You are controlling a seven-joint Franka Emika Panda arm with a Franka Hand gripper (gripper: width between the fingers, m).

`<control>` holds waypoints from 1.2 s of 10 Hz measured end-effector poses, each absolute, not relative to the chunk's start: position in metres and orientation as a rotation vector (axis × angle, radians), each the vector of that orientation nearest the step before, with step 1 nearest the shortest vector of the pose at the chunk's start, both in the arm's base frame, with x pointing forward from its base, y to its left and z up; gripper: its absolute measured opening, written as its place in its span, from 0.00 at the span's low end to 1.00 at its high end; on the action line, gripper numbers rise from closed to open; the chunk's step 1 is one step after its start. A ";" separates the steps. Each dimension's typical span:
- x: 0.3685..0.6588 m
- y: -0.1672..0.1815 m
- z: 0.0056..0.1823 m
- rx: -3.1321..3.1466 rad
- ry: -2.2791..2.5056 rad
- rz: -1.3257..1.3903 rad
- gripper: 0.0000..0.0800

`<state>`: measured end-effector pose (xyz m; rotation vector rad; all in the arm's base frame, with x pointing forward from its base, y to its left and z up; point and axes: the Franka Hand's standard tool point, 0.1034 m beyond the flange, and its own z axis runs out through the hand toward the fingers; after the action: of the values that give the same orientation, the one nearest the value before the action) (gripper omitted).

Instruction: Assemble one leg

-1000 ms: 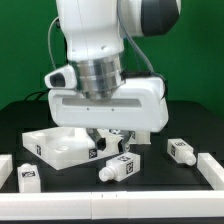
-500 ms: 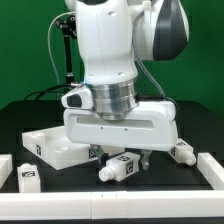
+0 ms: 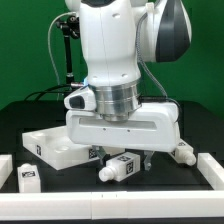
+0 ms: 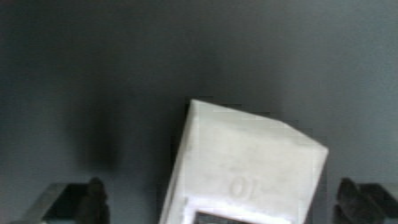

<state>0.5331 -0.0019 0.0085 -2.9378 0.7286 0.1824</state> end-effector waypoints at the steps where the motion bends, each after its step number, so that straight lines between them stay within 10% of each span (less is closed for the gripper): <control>1: 0.533 -0.001 0.009 -2.938 0.726 0.181 0.71; 3: 0.533 0.000 0.023 -2.946 0.689 0.156 0.35; 12: 0.473 0.051 0.062 -2.971 0.621 0.111 0.35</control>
Offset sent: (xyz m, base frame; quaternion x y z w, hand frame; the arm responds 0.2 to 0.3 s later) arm -0.0096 -0.0099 -0.0116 0.0000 0.0089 -0.0088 0.9999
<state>0.4731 0.0507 0.0623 -2.9708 0.6206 0.1107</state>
